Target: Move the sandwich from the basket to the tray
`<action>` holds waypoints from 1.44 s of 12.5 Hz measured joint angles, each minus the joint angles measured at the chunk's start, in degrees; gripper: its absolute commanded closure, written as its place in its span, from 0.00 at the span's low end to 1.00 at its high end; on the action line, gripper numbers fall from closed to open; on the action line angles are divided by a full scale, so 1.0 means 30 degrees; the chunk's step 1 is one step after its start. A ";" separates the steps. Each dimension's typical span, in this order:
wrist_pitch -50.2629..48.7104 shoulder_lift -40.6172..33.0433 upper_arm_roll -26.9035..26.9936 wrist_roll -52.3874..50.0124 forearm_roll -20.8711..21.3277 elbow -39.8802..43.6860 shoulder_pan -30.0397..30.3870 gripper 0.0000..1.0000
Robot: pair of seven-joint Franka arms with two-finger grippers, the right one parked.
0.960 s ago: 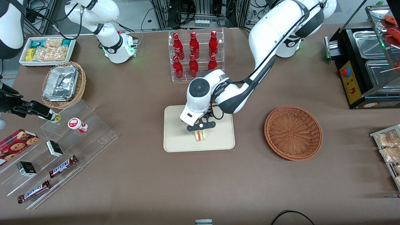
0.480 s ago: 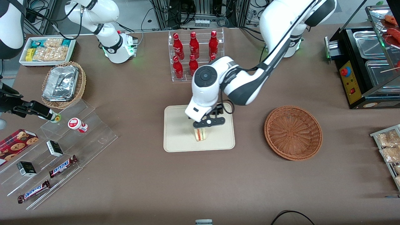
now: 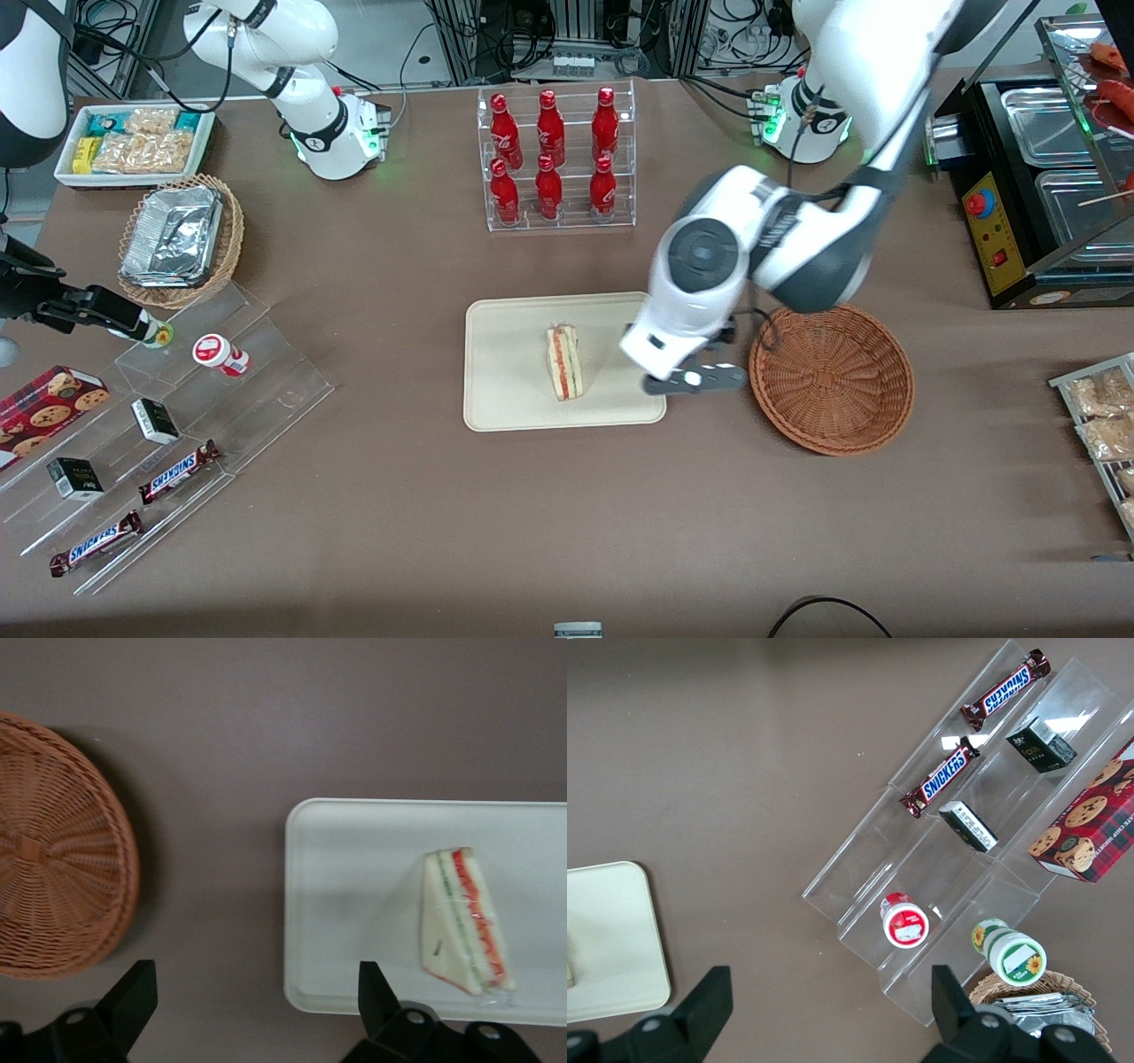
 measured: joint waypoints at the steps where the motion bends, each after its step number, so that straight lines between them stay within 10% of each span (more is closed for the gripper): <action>1: -0.0047 -0.0533 -0.0007 0.1115 -0.0288 -0.0547 0.0780 0.00; 11: -0.1002 -0.4446 0.0043 0.7695 -0.2096 -0.4037 0.5321 0.00; 18: -0.5229 -0.8119 0.3619 1.2644 -0.2894 -0.4587 0.5454 0.00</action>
